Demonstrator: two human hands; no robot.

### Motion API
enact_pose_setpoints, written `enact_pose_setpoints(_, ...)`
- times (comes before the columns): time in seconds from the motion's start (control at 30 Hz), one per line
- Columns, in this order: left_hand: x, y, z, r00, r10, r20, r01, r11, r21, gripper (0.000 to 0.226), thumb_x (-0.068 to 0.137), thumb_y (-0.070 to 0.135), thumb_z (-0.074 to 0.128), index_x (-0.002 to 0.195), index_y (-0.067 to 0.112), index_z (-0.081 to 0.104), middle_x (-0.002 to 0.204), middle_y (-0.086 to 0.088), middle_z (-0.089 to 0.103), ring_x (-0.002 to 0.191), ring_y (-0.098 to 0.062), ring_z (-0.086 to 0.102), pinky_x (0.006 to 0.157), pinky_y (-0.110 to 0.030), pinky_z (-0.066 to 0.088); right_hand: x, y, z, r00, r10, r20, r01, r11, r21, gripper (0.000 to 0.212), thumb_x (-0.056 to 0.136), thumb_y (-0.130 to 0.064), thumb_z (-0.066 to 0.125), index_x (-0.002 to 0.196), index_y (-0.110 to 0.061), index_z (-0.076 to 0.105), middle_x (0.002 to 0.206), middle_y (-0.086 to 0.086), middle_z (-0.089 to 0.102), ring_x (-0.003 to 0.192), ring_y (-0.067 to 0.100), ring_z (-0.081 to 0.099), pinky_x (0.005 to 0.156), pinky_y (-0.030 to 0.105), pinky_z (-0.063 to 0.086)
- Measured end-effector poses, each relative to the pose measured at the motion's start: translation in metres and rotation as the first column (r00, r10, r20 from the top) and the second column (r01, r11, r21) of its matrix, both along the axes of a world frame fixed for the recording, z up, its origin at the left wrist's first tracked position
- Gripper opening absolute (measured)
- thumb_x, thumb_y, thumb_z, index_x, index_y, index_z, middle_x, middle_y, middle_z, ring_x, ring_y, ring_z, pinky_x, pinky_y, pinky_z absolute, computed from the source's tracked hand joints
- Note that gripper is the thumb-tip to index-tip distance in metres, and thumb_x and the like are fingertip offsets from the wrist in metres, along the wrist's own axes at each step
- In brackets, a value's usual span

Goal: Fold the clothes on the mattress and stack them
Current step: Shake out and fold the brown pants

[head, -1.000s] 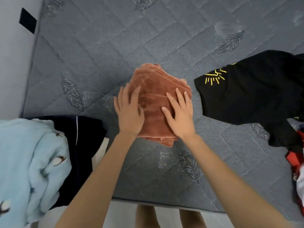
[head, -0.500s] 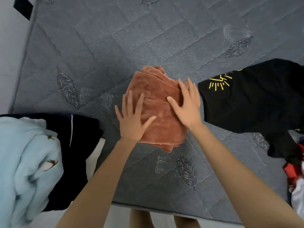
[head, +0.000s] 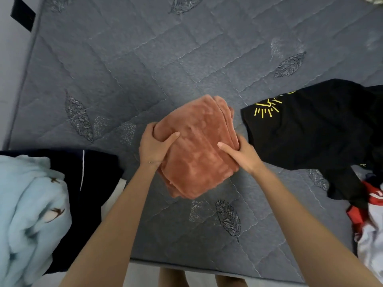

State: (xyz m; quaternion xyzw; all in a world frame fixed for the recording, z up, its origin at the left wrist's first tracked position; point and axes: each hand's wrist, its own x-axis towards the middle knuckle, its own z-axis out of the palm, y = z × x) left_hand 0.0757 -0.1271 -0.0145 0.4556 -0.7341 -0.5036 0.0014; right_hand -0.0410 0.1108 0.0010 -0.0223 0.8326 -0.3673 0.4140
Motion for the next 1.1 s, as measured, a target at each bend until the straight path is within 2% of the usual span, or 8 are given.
enact_pose_setpoints(0.17,-0.035,-0.002,0.008,0.923,-0.383,-0.035,0.378,0.92,-0.105,0.064,0.065,0.058,0.079,0.118,0.034,0.054,0.12,0.012,0.057,0.111,-0.009,0.053,0.099,-0.035,0.043,0.045,0.021,-0.002,0.973,-0.111,0.203,0.124,0.991,-0.049,0.07,0.058,-0.086,0.064,0.117,-0.052,0.046,0.095,-0.031,0.064,0.082,-0.013,0.063,0.063,0.009,0.048)
enact_pose_setpoints(0.3,-0.046,0.0,0.007,0.849,-0.527,-0.026,0.516,0.839,-0.17,0.068,0.069,0.057,0.077,0.127,0.032,0.051,0.129,0.011,0.05,0.119,-0.009,0.049,0.104,-0.036,0.042,0.079,0.024,-0.002,0.942,-0.227,0.249,0.241,0.97,-0.025,0.081,0.062,-0.083,0.063,0.124,-0.034,0.048,0.076,-0.003,0.075,0.061,0.018,0.072,0.055,0.02,0.054)
enact_pose_setpoints(0.43,-0.025,0.002,0.007,0.953,-0.296,0.063,0.302,0.922,-0.241,0.088,0.074,0.06,0.072,0.143,0.02,0.033,0.146,-0.005,0.035,0.134,-0.024,0.038,0.106,-0.04,0.036,0.088,0.015,-0.001,0.948,-0.318,0.02,0.314,0.943,0.107,0.086,0.058,-0.09,0.058,0.124,-0.035,0.051,0.107,-0.019,0.062,0.093,0.009,0.063,0.081,0.029,0.051)
enact_pose_setpoints(0.57,0.033,0.024,0.013,0.995,0.043,-0.086,-0.047,0.997,-0.053,0.067,0.077,0.06,0.067,0.116,0.014,0.038,0.111,0.003,0.05,0.095,0.001,0.055,0.084,-0.029,0.048,0.109,0.008,0.0,0.792,-0.522,-0.317,0.58,0.805,0.123,0.07,0.063,-0.085,0.062,0.103,-0.031,0.043,0.096,-0.02,0.056,0.082,-0.001,0.058,0.068,0.026,0.043)
enact_pose_setpoints(0.67,0.076,0.045,0.008,0.992,-0.086,-0.095,0.084,0.996,-0.024,0.046,0.082,0.059,0.062,0.101,0.022,0.042,0.095,0.011,0.053,0.085,0.004,0.055,0.071,-0.022,0.045,0.128,0.003,-0.007,0.747,-0.602,-0.282,0.629,0.777,0.008,0.049,0.078,-0.068,0.064,0.092,-0.024,0.046,0.096,-0.007,0.055,0.085,0.003,0.057,0.074,0.03,0.049)
enact_pose_setpoints(0.8,0.106,0.064,-0.006,0.979,-0.191,-0.077,0.183,0.978,-0.099,0.029,0.09,0.042,0.063,0.103,0.018,0.055,0.098,0.009,0.057,0.091,-0.005,0.055,0.077,-0.022,0.046,0.148,0.002,-0.012,0.744,-0.6,-0.294,0.622,0.782,-0.023,0.033,0.091,-0.046,0.063,0.089,-0.014,0.055,0.095,0.003,0.06,0.091,0.019,0.059,0.085,0.04,0.051)
enact_pose_setpoints(0.97,0.093,0.065,0.001,0.982,-0.098,-0.162,0.074,0.986,-0.148,0.015,0.095,0.03,0.06,0.083,0.02,0.058,0.078,0.009,0.059,0.073,-0.004,0.054,0.065,-0.019,0.041,0.14,0.003,-0.002,0.654,-0.621,-0.432,0.646,0.756,-0.108,0.031,0.096,-0.035,0.061,0.077,-0.012,0.053,0.068,-0.007,0.055,0.065,0.008,0.05,0.064,0.029,0.043)
enact_pose_setpoints(1.1,0.09,0.049,0.006,0.974,0.016,-0.227,-0.062,0.978,-0.197,0.028,0.096,0.022,0.058,0.071,0.015,0.05,0.061,0.012,0.047,0.059,-0.002,0.045,0.056,-0.019,0.033,0.133,0.012,0.006,0.564,-0.697,-0.443,0.691,0.692,-0.209,0.027,0.098,-0.031,0.057,0.078,-0.013,0.053,0.062,-0.014,0.049,0.058,0.0,0.044,0.059,0.021,0.039)
